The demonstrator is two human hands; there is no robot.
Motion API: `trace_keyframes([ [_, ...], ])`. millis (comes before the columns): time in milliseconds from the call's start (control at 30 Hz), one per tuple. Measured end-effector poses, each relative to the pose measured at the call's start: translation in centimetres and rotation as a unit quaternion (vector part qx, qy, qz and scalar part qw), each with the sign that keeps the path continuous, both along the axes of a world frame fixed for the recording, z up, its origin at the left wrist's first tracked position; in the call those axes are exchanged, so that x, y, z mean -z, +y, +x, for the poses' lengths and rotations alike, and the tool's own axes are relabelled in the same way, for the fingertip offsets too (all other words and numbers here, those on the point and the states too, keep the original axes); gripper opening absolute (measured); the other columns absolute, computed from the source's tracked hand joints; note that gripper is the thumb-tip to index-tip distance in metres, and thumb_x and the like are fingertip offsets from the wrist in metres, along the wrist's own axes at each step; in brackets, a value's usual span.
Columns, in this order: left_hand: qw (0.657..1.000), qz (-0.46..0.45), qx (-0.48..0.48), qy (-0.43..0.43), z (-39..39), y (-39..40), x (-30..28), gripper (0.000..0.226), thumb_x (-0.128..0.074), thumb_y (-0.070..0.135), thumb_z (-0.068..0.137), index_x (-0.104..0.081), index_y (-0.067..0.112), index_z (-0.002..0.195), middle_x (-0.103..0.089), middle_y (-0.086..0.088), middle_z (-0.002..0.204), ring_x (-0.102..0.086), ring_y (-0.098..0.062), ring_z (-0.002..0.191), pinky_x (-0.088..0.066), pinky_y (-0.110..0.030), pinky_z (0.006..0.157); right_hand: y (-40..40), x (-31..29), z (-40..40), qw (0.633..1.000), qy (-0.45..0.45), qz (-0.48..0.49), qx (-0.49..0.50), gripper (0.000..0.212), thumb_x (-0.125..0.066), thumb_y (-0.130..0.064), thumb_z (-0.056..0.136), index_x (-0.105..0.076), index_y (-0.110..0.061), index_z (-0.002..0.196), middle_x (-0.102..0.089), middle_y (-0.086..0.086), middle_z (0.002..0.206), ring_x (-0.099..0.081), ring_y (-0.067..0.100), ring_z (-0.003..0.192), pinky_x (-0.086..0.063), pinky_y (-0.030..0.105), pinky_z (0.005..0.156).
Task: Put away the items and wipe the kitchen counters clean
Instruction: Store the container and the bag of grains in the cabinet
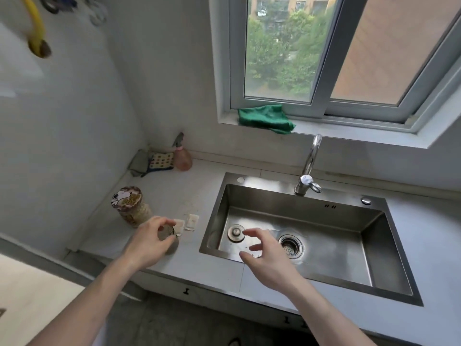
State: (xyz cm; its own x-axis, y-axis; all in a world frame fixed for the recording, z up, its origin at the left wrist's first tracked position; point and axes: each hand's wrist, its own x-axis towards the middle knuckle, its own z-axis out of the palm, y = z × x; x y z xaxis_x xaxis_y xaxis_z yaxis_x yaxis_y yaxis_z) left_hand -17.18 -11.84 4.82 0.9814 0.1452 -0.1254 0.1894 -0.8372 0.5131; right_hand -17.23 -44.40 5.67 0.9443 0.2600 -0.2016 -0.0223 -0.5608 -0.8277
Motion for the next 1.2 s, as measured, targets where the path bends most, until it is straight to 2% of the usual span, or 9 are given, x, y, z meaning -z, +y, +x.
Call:
trace_keyframes([
  [67,1.000,0.010,-0.011,0.008,-0.5,1.1,-0.4,0.031,-0.077,0.033,0.084,-0.062,0.043,0.109,-0.060,0.013,0.121,-0.061,-0.009,0.102,-0.055,-0.037,0.089,0.3,0.1,-0.4,1.000,0.006,0.010,0.007,0.040,-0.068,-0.032,0.091,-0.054,-0.037,0.128,-0.052,-0.022,0.124,-0.060,-0.003,0.105,-0.047,0.014,0.082],
  [167,0.999,0.032,-0.026,0.018,-1.0,2.7,-0.8,0.042,-0.080,0.027,0.084,-0.065,0.028,0.123,-0.054,0.007,0.130,-0.059,-0.015,0.114,-0.049,-0.035,0.101,1.2,0.0,-1.1,1.000,0.009,0.023,0.007,0.042,-0.068,-0.031,0.091,-0.054,-0.036,0.130,-0.052,-0.021,0.127,-0.059,-0.003,0.106,-0.045,0.011,0.077],
  [367,0.995,0.065,-0.071,0.032,1.3,7.5,-1.8,0.066,-0.083,0.024,0.080,-0.056,0.013,0.139,-0.044,-0.009,0.146,-0.051,-0.031,0.129,-0.039,-0.038,0.112,3.8,0.1,-2.5,1.000,0.014,0.023,0.010,0.044,-0.067,-0.033,0.091,-0.051,-0.040,0.132,-0.052,-0.025,0.128,-0.059,-0.003,0.108,-0.044,0.009,0.076],
  [600,0.988,0.095,-0.096,0.072,7.9,13.0,-0.1,0.077,-0.084,0.035,0.076,-0.050,0.016,0.143,-0.036,-0.019,0.150,-0.037,-0.038,0.140,-0.028,-0.040,0.118,6.6,0.7,-0.5,0.997,0.012,0.008,0.078,0.041,-0.069,-0.031,0.091,-0.052,-0.040,0.127,-0.053,-0.026,0.127,-0.058,-0.007,0.104,-0.044,0.007,0.079],
  [767,0.984,0.102,-0.050,0.140,11.9,17.0,2.3,0.112,-0.087,0.050,0.070,-0.025,0.017,0.158,-0.014,-0.016,0.164,-0.020,-0.033,0.152,-0.022,-0.040,0.122,11.7,1.0,2.1,0.994,0.010,0.017,0.110,0.041,-0.070,-0.033,0.090,-0.054,-0.042,0.126,-0.053,-0.025,0.124,-0.060,-0.004,0.107,-0.048,0.016,0.082],
  [867,0.982,0.090,-0.033,0.165,13.1,19.1,4.5,0.122,-0.087,0.058,0.063,-0.021,0.022,0.159,-0.020,-0.014,0.162,-0.029,-0.038,0.147,-0.028,-0.043,0.120,13.9,1.4,2.5,0.991,0.020,0.025,0.133,0.040,-0.069,-0.030,0.091,-0.053,-0.041,0.127,-0.052,-0.025,0.125,-0.060,-0.002,0.108,-0.050,0.018,0.084],
  [1000,0.984,0.098,-0.008,0.150,14.2,20.8,6.7,0.115,-0.088,0.051,0.062,-0.026,0.026,0.156,-0.032,-0.013,0.152,-0.047,-0.045,0.130,-0.041,-0.047,0.112,15.5,2.3,2.2,0.985,0.042,0.024,0.165,0.042,-0.068,-0.032,0.092,-0.051,-0.042,0.129,-0.049,-0.030,0.127,-0.058,-0.003,0.109,-0.052,0.023,0.090],
  [1100,0.985,0.102,-0.007,0.137,14.6,21.1,7.2,0.111,-0.086,0.057,0.058,-0.032,0.030,0.152,-0.037,-0.013,0.143,-0.052,-0.043,0.122,-0.047,-0.046,0.104,16.0,2.7,2.0,0.981,0.047,0.018,0.188,0.044,-0.068,-0.034,0.091,-0.052,-0.041,0.131,-0.051,-0.028,0.129,-0.059,-0.005,0.107,-0.050,0.018,0.085],
  [1200,0.987,0.103,-0.031,0.123,14.9,20.9,7.4,0.110,-0.079,0.064,0.046,-0.038,0.036,0.143,-0.041,-0.009,0.138,-0.054,-0.040,0.119,-0.052,-0.044,0.098,16.0,2.6,1.6,0.976,0.042,0.018,0.212,0.043,-0.068,-0.035,0.091,-0.052,-0.042,0.130,-0.051,-0.029,0.129,-0.060,-0.005,0.106,-0.051,0.021,0.087],
])
